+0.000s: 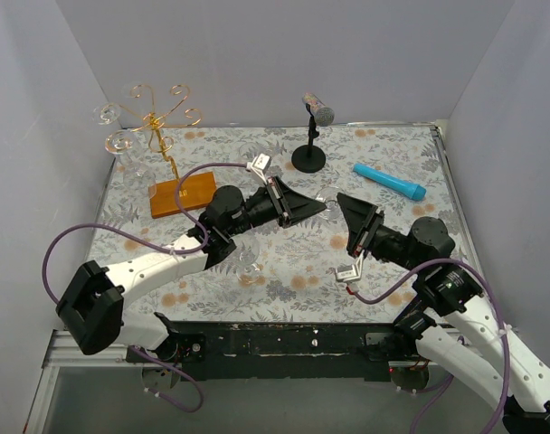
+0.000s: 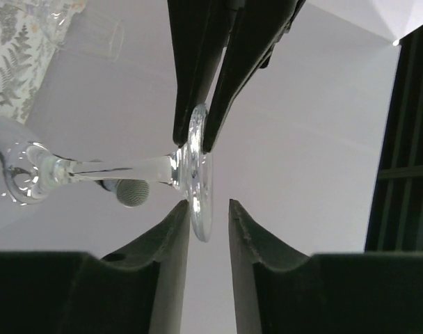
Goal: Place the wine glass upside down on the wine glass rack
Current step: Turn the wine glass upside down at the wine rack.
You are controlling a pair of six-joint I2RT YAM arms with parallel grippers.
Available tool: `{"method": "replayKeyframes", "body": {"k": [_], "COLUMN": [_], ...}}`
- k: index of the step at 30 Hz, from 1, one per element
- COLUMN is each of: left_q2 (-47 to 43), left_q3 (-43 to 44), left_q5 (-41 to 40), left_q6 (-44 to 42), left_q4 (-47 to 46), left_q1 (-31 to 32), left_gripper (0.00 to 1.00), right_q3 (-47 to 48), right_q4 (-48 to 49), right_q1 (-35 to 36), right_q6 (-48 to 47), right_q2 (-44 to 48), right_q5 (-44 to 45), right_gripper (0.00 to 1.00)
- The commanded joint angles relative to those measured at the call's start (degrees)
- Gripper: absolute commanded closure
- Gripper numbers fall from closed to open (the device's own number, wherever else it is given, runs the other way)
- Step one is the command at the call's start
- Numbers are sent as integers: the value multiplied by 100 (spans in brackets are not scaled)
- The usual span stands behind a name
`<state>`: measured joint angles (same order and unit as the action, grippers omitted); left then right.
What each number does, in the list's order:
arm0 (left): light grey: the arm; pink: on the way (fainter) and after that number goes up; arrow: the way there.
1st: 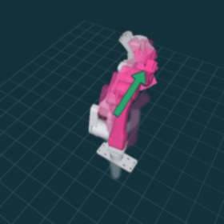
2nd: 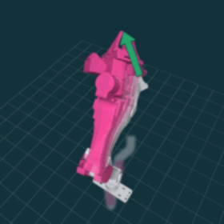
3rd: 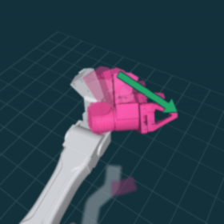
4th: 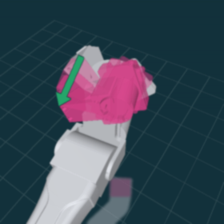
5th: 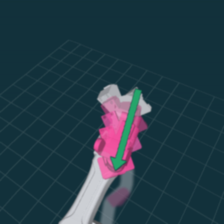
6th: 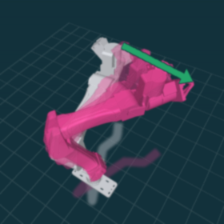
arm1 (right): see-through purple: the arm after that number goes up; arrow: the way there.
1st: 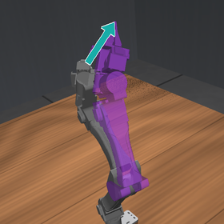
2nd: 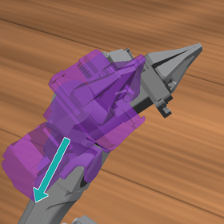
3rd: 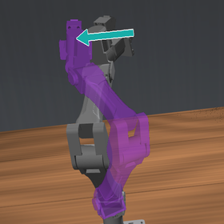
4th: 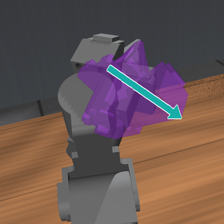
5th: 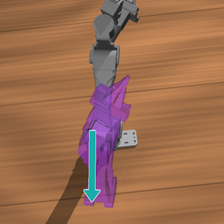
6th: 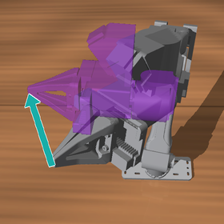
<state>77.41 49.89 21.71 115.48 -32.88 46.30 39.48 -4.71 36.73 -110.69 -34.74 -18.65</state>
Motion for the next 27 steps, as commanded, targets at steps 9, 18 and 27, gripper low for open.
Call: {"method": "replayKeyframes", "body": {"k": [9, 18, 27], "left_q2": [-1078, -1535, -1966], "left_q3": [-216, -217, 179], "left_q5": [-519, -598, -853], "left_q6": [-280, -588, -1211], "left_q4": [396, 984, 1978], "left_q1": [-156, -429, -692], "left_gripper": [100, 100, 100], "right_q3": [-90, -125, 717], "right_q4": [576, 306, 23], "right_q1": [89, 80, 80], "right_q6": [57, 56, 1443], "right_q2": [266, 486, -23], "right_q5": [-297, -332, 151], "right_gripper": [26, 14, 13]}}
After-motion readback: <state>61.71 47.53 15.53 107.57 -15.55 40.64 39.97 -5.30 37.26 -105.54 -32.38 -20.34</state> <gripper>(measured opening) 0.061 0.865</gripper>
